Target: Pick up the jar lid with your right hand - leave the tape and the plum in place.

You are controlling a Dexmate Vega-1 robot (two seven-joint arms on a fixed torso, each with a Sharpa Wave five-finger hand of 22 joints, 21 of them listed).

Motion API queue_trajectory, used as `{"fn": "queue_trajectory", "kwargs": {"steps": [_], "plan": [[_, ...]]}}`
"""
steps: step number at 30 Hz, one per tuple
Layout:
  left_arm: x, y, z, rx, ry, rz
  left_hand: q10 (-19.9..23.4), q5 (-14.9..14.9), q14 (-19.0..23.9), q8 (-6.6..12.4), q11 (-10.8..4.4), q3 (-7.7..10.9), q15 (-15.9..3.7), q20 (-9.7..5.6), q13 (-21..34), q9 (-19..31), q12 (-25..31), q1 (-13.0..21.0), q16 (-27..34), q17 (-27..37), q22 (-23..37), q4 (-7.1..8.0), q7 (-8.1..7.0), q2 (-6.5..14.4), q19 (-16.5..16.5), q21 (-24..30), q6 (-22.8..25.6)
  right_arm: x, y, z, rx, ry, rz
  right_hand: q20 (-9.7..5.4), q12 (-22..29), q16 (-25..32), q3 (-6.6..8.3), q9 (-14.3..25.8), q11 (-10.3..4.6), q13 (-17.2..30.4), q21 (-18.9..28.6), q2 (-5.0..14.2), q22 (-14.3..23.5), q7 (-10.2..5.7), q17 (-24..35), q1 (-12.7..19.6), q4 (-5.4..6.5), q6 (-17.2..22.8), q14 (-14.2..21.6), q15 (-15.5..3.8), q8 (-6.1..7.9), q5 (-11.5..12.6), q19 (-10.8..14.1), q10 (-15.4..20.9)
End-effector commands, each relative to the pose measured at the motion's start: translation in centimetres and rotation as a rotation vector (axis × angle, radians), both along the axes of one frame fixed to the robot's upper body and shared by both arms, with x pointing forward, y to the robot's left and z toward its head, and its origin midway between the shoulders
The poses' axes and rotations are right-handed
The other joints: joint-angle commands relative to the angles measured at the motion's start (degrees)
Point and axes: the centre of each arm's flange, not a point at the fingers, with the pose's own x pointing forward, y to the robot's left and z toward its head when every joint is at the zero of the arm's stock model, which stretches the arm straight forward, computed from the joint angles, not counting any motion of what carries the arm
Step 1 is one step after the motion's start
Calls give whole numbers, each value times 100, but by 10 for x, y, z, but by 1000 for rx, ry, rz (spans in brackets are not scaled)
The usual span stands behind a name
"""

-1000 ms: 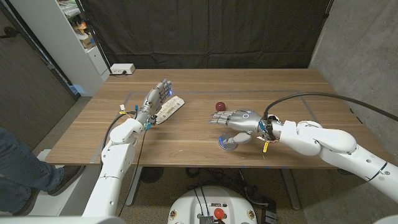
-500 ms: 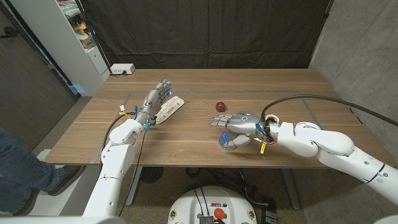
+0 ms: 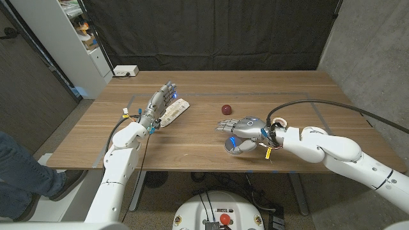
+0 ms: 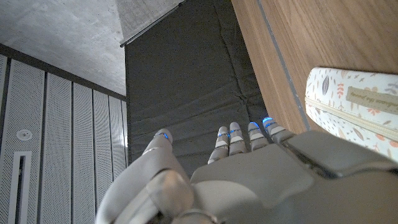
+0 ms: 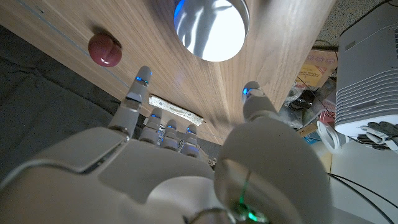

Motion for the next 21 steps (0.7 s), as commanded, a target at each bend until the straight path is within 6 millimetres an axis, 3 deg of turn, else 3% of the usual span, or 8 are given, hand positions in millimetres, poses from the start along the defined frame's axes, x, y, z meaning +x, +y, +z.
{"fn": "queue_trajectory", "kwargs": {"steps": [1, 8, 14, 21], "plan": [[-1, -1, 1, 12, 5, 0, 0, 0, -10, 22, 17, -3, 35, 28, -1, 31, 23, 16, 41, 26, 15, -25, 9, 39, -39, -6, 22, 4, 1, -6, -17, 0, -25, -3, 58, 27, -12, 8, 33, 10, 25, -49, 4, -35, 7, 32, 25, -46, 5, 40, 24, 59, 103, -9], [0, -1, 2, 9, 3, -1, 1, 0, -11, 22, 13, -5, 36, 31, -1, 31, 23, 13, 41, 26, 15, -27, 12, 40, -40, -5, 25, 8, 1, -8, -32, -7, -42, -22, 70, 64, -16, 8, 46, 10, 56, -57, 1, -87, 2, 58, 19, -75, 108, 35, 37, 74, 278, -18], [1, -1, 1, 6, 7, -2, 1, 0, -11, 24, 9, -7, 35, 39, -1, 32, 24, 10, 42, 26, 15, -29, 18, 42, -42, -5, 31, 10, 1, -9, -37, 2, -51, -37, 130, 93, -4, 10, 104, 13, 122, -59, -9, -90, -11, 176, -12, 157, 230, 3, 140, 106, 695, 89], [2, -2, 0, 5, 10, -3, -5, 0, -12, 23, 4, -9, 33, 48, -1, 32, 22, 9, 42, 26, 15, -31, 11, 43, -44, -5, 30, 11, 0, -11, -47, 3, -65, -31, 186, 131, -5, 14, 113, 21, 142, -58, -20, -118, -3, 215, -1, 358, 355, -38, 203, 120, 955, 239]]}}
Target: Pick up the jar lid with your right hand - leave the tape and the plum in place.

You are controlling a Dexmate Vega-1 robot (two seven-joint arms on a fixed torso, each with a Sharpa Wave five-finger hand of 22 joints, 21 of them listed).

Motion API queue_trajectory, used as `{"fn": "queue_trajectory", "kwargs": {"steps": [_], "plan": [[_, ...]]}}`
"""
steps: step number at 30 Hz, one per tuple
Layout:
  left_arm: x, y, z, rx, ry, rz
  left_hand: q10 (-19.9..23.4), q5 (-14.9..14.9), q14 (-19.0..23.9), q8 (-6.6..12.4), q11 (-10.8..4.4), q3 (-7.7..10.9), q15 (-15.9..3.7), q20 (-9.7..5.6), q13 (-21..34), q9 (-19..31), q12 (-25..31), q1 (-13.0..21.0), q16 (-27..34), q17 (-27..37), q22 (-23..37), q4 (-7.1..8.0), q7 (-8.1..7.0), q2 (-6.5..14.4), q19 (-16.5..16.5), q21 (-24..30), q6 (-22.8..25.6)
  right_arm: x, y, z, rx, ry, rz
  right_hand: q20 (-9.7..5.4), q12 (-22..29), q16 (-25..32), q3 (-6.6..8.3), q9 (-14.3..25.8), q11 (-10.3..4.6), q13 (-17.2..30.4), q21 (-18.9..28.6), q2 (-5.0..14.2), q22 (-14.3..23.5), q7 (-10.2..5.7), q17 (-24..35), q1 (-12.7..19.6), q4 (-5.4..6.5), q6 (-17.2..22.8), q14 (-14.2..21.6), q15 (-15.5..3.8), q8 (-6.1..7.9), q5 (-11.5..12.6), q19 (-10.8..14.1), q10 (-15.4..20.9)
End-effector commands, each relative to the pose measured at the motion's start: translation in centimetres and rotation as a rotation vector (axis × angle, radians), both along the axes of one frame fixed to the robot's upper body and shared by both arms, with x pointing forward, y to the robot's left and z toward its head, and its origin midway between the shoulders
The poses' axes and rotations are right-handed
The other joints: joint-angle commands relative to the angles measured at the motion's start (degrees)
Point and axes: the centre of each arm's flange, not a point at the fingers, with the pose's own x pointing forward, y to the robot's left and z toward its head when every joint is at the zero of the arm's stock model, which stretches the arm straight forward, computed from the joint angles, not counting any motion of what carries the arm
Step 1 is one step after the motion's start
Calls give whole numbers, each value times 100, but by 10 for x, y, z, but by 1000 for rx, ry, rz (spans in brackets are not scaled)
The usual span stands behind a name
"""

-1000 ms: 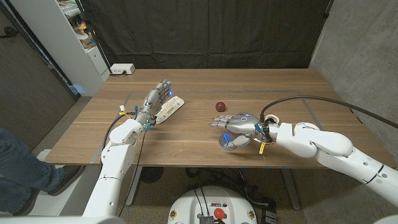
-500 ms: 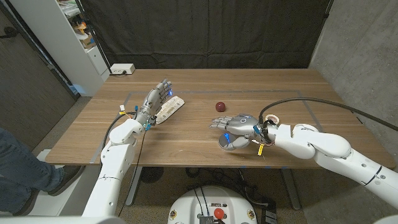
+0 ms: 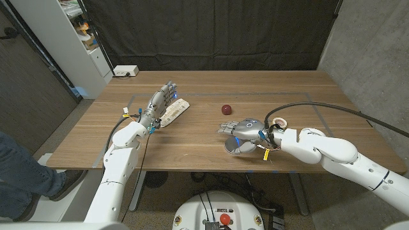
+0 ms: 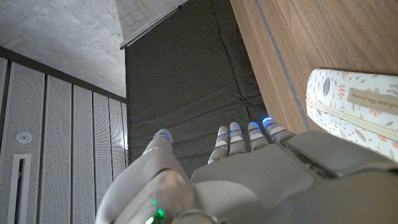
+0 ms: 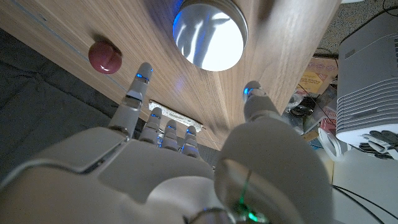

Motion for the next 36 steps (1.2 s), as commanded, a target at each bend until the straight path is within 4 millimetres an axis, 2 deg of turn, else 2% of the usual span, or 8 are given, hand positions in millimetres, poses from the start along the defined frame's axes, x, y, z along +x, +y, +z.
{"fn": "queue_trajectory", "kwargs": {"steps": [1, 10, 36], "plan": [[2, -1, -2, -2, 7, -3, -6, 0, -9, 23, 9, -10, 39, 16, -1, 32, 21, 8, 43, 26, 15, -32, 9, 44, -12, -5, 31, 3, 0, -3, -19, 2, -23, 11, 57, 49, -4, 16, 0, 22, 42, -7, -6, -15, 26, 96, 0, 128, 116, -10, 54, 43, 174, 122], [4, -1, -5, -12, 9, -7, 4, 1, -11, 23, 15, -11, 38, 30, -1, 32, 25, 6, 42, 26, 15, -35, 2, 47, -14, -5, 33, 1, 4, -13, -80, 28, -34, 21, 71, 79, 6, 21, -3, 28, 42, 15, -10, -24, 34, 126, 8, 177, 210, -34, 61, 50, 302, 174], [11, -5, -11, -17, 25, -16, -4, 2, -18, 23, 7, -18, 32, 42, 0, 33, 23, 1, 41, 26, 15, -48, -4, 56, -19, -3, 42, 10, 6, -15, -89, 36, -52, 28, 128, 140, 13, 32, -66, 43, 24, 57, -16, -80, 60, 167, 33, 369, 409, -111, 101, 51, 613, 380]]}}
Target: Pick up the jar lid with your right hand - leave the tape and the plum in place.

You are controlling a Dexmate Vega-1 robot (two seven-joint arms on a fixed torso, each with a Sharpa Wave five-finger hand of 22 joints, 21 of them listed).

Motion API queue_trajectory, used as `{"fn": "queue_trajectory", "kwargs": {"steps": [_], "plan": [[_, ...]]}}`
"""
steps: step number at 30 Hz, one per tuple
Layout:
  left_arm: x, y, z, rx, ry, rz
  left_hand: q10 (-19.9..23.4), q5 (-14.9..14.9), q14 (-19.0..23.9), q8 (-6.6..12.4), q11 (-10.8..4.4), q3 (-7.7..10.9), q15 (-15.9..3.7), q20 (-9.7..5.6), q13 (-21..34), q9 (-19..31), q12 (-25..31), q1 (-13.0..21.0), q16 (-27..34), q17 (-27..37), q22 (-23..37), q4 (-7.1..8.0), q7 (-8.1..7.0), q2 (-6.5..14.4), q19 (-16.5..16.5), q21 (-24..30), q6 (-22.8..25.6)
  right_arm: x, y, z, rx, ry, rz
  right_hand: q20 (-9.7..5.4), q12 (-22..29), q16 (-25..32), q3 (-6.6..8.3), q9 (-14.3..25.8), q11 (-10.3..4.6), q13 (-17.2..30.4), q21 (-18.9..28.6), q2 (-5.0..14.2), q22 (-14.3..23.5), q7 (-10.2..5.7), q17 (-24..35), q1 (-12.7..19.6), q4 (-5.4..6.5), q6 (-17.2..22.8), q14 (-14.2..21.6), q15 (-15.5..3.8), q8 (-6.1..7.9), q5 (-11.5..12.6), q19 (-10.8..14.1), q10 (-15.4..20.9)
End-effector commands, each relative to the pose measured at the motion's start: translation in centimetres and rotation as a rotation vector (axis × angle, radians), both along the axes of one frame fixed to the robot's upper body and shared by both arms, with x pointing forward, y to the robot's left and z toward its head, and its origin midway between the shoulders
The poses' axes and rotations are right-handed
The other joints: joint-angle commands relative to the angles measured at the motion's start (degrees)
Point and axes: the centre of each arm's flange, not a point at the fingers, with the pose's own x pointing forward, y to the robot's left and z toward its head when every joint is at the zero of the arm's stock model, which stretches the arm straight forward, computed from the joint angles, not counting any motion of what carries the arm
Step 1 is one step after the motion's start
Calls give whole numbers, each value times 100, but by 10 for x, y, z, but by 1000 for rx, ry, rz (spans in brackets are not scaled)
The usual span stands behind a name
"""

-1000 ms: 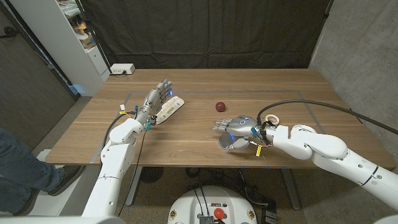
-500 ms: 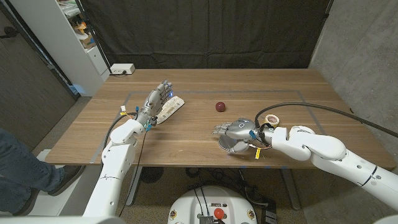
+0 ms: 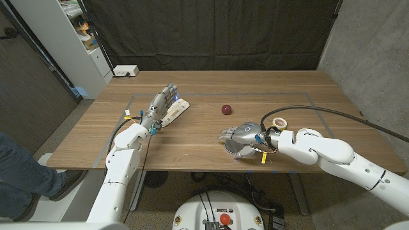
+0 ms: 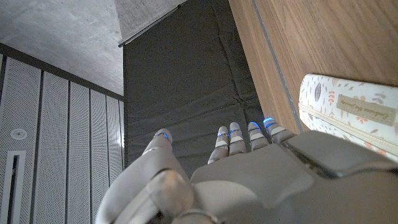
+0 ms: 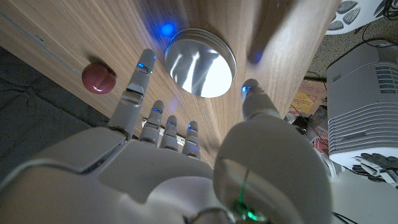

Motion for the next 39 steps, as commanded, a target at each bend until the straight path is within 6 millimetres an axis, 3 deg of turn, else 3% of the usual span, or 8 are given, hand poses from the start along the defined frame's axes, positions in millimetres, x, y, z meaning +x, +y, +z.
{"fn": "queue_trajectory", "kwargs": {"steps": [1, 19, 39], "plan": [[3, -3, -1, 2, 6, -5, -7, 2, -18, 21, 9, 6, 33, 21, 0, 33, 22, 0, 18, 26, 15, -25, 19, 57, 3, -3, 18, 6, 1, -3, -6, 10, -9, 14, 45, 55, 12, 34, -36, 16, 0, 2, 10, -10, 18, 57, 34, 92, 82, -23, 40, 31, 99, 110], [9, -4, -3, 5, 18, -7, -10, 2, -20, 22, 0, 1, 28, 23, 0, 34, 22, -3, 18, 26, 15, -33, 14, 60, -3, -4, 23, 14, -1, -4, -10, 24, -22, 15, 80, 96, 21, 38, -79, 24, -39, 33, 7, -28, 27, 110, 32, 210, 217, -93, 60, 27, 207, 252], [17, -9, 0, 15, 29, -14, -12, 3, -23, 20, 3, -5, 26, 40, 1, 35, 22, -8, 18, 26, 15, -41, 15, 63, -4, -2, 21, 19, -7, -10, -53, 41, -44, -140, 115, 151, 14, 49, -169, 34, -98, 93, 8, -68, 46, 172, 43, 616, 394, -204, 174, 10, 364, 439]]}}
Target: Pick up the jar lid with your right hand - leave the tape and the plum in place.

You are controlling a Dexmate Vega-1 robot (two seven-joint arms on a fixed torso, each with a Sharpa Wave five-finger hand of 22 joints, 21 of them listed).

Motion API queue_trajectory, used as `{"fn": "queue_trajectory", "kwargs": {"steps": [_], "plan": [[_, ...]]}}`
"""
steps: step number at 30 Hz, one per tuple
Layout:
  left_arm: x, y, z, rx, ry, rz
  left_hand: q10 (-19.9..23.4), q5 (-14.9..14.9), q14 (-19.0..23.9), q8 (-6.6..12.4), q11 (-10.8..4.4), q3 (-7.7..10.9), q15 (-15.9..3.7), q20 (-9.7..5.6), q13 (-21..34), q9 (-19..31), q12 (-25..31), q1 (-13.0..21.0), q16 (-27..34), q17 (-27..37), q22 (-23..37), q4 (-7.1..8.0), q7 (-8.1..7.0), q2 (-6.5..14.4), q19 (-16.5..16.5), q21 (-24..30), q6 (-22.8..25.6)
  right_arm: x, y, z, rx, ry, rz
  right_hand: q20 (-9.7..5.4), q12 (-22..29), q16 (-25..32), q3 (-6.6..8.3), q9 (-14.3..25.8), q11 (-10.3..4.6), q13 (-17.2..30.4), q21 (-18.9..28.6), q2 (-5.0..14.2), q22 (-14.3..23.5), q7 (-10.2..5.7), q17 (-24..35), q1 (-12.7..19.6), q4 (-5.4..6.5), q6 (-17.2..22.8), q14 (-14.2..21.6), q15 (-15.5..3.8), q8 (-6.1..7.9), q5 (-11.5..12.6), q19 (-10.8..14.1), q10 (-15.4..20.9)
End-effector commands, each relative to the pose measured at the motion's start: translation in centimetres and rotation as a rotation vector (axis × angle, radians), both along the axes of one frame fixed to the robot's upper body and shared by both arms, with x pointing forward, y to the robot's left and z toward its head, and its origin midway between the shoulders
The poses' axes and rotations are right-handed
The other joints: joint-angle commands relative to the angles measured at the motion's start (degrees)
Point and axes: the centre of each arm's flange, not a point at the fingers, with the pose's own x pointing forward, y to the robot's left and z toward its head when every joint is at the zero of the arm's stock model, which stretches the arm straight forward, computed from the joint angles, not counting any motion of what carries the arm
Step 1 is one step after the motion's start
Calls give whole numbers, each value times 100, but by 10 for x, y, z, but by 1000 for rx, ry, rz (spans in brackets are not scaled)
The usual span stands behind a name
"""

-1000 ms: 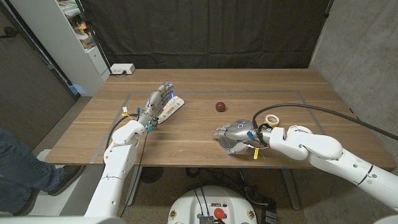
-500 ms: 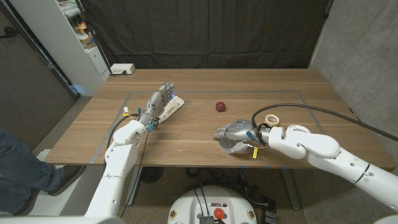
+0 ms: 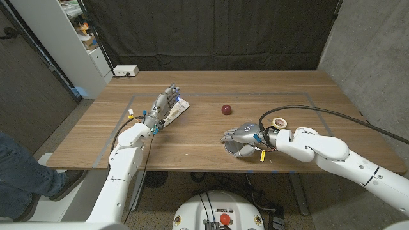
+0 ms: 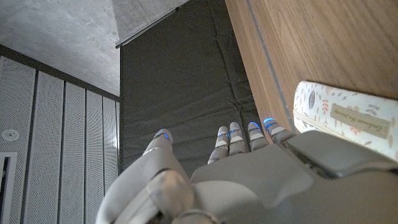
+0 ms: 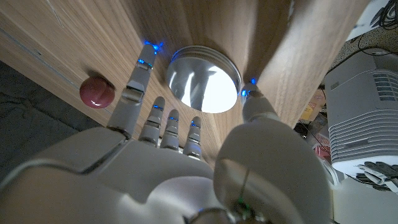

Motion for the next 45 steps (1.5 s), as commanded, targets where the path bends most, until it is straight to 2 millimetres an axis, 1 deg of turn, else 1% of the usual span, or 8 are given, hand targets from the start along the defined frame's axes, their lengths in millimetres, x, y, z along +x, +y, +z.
{"fn": "queue_trajectory", "kwargs": {"steps": [1, 4, 14, 20, 27, 36, 39, 45], "plan": [[6, -3, 1, 5, 9, -6, -13, 3, -23, 20, 4, 19, 26, 42, 1, 7, 22, 15, 18, 26, 14, -17, 13, 39, -5, -2, 21, 2, -4, -7, -39, 13, -16, -43, 35, 48, 6, 24, -28, 22, -15, 26, 8, 19, 22, 104, 37, 236, 122, -62, 85, 12, 129, 131], [8, -4, 0, 4, 11, -10, -14, 3, -20, 20, 4, 18, 25, 42, 1, 7, 22, 14, 20, 26, 14, -19, 16, 40, -5, -2, 21, 2, -4, -10, -63, 14, -26, -89, 90, 89, -1, 31, -91, 26, -34, 53, 10, 20, 27, 147, 34, 433, 238, -118, 140, 4, 202, 322], [11, -5, -2, -5, 15, -21, -13, 3, -18, 20, -1, 15, 31, 45, 1, 7, 23, 12, 21, 26, 14, -22, 19, 41, -4, -1, 22, 7, -1, -14, -109, 22, -42, -429, 263, 346, -51, 52, -305, 51, -57, 212, 22, 0, 84, 308, 43, 1188, 848, -385, 338, -46, 552, 979], [11, -3, -4, -13, 15, -20, -15, 3, -26, 21, 4, 13, 22, 55, 1, 7, 22, 10, 18, 26, 14, -25, 28, 43, -4, 0, 26, 10, 2, -13, -106, 29, -26, -658, 303, 508, -56, 54, -355, 66, -6, 300, 30, 4, 130, 448, 16, 1422, 1195, -519, 374, -73, 850, 1187], [12, -2, -4, -12, 17, -19, -15, 3, -27, 20, -6, 11, 19, 65, 1, 7, 23, 8, 18, 27, 15, -28, 24, 44, -1, 1, 22, 12, 3, -12, -98, 34, -9, -874, 352, 623, -61, 58, -363, 77, -18, 363, 31, 7, 164, 598, -19, 1613, 1420, -554, 408, -100, 956, 1395], [16, -8, -2, -1, 22, -27, -21, 4, -29, 17, -22, 5, 17, 96, 1, 8, 21, 3, 19, 27, 15, -33, 14, 42, -5, 0, 15, 10, 2, -10, -74, 26, -2, -948, 373, 676, -59, 61, -418, 83, -26, 417, 31, 24, 189, 721, -42, 1720, 1502, -617, 422, -115, 1022, 1508], [17, -10, -1, 2, 23, -29, -19, 4, -30, 17, -11, 4, 16, 97, 1, 8, 22, 2, 18, 27, 15, -34, 14, 43, -7, 0, 16, 9, 0, -9, -63, 19, 0, -964, 380, 689, -76, 62, -443, 86, -35, 433, 31, 34, 205, 753, -37, 1769, 1500, -723, 427, -129, 1040, 1557], [17, -13, 0, 5, 23, -32, -19, 4, -33, 17, -1, 2, 15, 97, 2, 8, 22, 0, 18, 27, 15, -36, 14, 43, -9, -1, 15, 6, -2, -4, -43, 7, -2, -1044, 378, 706, -90, 64, -397, 90, -51, 476, 32, 193, 233, 842, -45, 1830, 1473, -873, 425, -149, 1072, 1615]]}}
